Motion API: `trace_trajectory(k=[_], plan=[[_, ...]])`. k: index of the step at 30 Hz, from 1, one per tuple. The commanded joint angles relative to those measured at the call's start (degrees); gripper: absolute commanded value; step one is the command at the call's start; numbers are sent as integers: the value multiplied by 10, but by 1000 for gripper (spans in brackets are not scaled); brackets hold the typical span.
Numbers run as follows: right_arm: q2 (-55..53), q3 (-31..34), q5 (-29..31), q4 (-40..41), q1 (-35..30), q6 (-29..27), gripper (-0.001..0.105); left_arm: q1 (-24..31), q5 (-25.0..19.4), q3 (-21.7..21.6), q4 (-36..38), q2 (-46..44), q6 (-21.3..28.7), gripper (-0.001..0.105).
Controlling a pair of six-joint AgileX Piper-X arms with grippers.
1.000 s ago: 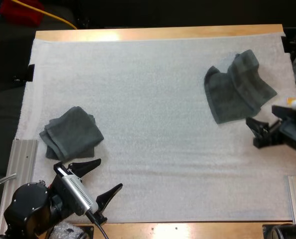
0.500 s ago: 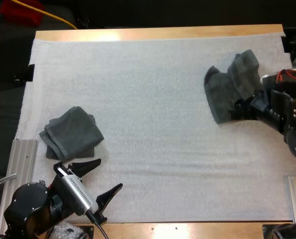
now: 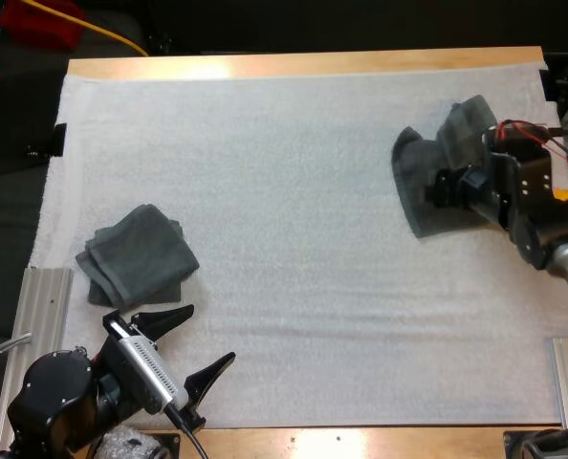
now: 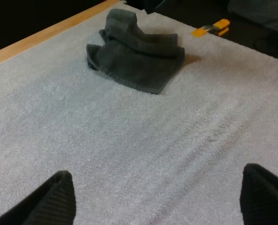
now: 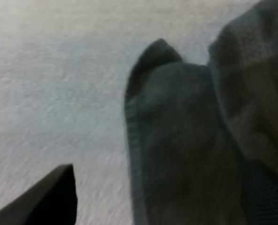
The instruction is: Pick towel from pile, fold and stack
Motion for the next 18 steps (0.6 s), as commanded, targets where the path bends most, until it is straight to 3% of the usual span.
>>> trace_trajectory(k=[1,18], plan=[[10,-11,11,-15,0,3,70,-2,4,-4,-8,0,-2,69],[176,-82,36,-65,-29,50,70,-2,4,-4,-8,0,-2,69]])
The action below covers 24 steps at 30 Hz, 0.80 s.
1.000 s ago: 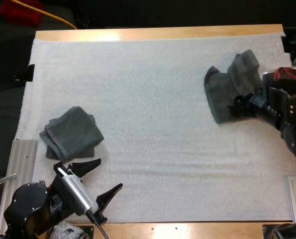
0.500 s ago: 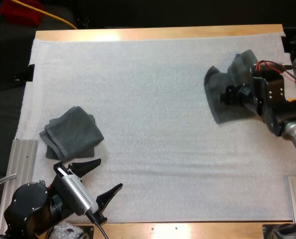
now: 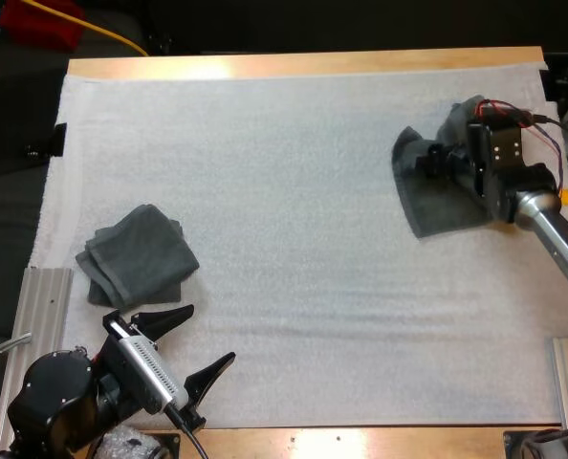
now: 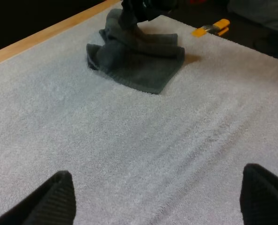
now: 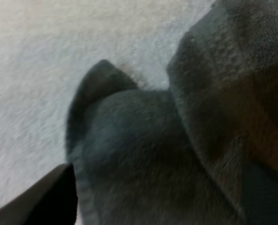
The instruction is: Pick towel from pile, fold and stack
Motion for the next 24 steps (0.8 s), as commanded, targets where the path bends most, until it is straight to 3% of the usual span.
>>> trace_trajectory(k=[1,14,19,24], plan=[[11,-9,6,-10,-6,5,70,-2,4,-4,-8,0,-2,69],[97,-10,4,-67,-28,42,68,-2,4,-4,-8,0,-24,69],[118,-10,4,-61,-28,42,41,-2,4,-4,-8,0,-24,69],[127,-10,4,-49,-28,42,27,-2,4,-4,-8,0,-24,69]])
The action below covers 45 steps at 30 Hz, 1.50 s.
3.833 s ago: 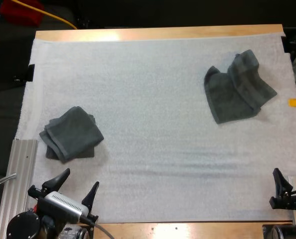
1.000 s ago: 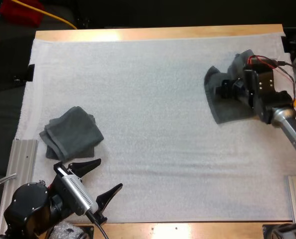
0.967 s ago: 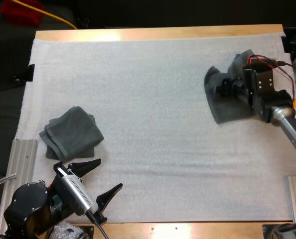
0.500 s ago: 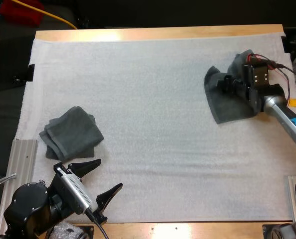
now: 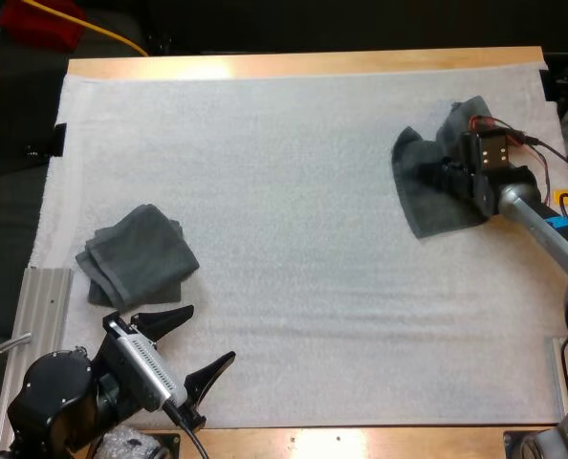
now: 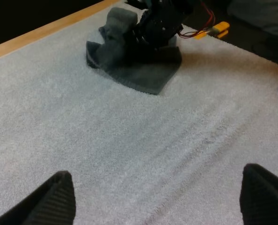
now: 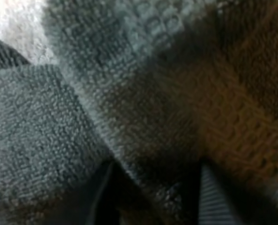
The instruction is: Pick towel from pile, fold and stack
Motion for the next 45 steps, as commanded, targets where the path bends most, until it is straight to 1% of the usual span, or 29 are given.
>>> trace_trajectory(k=[1,5,6,12,17,28,35,39,45], plan=[[0,-5,2,9,-2,-1,22,-2,4,-4,-7,0,-5,69],[0,-5,2,10,-2,-2,1,-2,4,-4,-7,0,-5,69],[-2,-5,2,12,-2,-2,0,-2,4,-4,-7,0,-5,69],[-29,-6,1,41,-2,-12,1,-2,4,-4,-7,0,-5,69],[-81,-6,3,54,0,-74,1,-2,4,-4,-7,0,-5,69],[-213,-6,3,105,14,-139,1,-2,4,-4,-7,0,-5,69],[-298,-11,3,111,51,-156,1,-2,4,-4,-7,0,-5,69],[-334,-17,7,113,76,-157,1,-2,4,-4,-7,0,-5,69],[-379,-24,10,164,125,-157,1,-2,4,-4,-7,0,-5,69]])
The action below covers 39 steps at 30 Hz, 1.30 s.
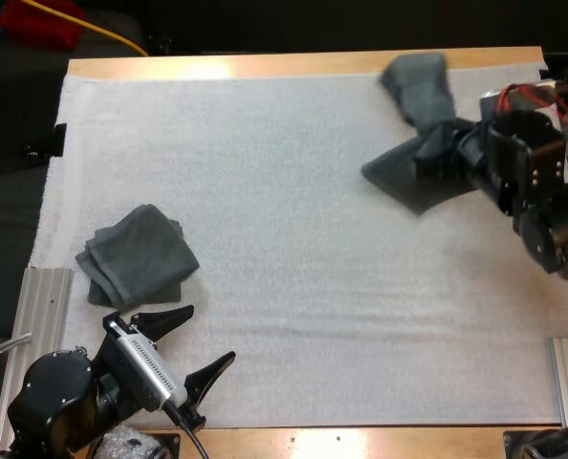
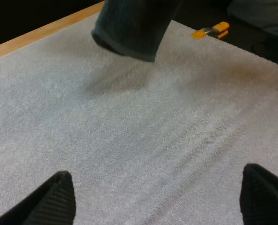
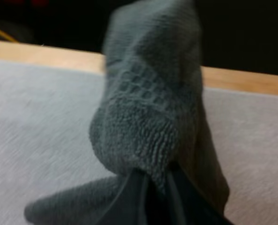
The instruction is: Pick towel from pile, fold and stack
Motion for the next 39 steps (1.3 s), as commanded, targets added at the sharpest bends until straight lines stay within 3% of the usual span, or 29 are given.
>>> trace_trajectory(k=[1,28,34,39], plan=[[-13,-7,3,13,14,-7,1,-2,4,-4,-7,0,-5,69],[-62,-8,12,163,340,59,1,-2,4,-4,-7,0,-5,69],[-62,8,38,187,349,60,1,-2,4,-4,-7,0,-5,69],[-61,45,76,152,349,57,1,-2,4,-4,-7,0,-5,69]])
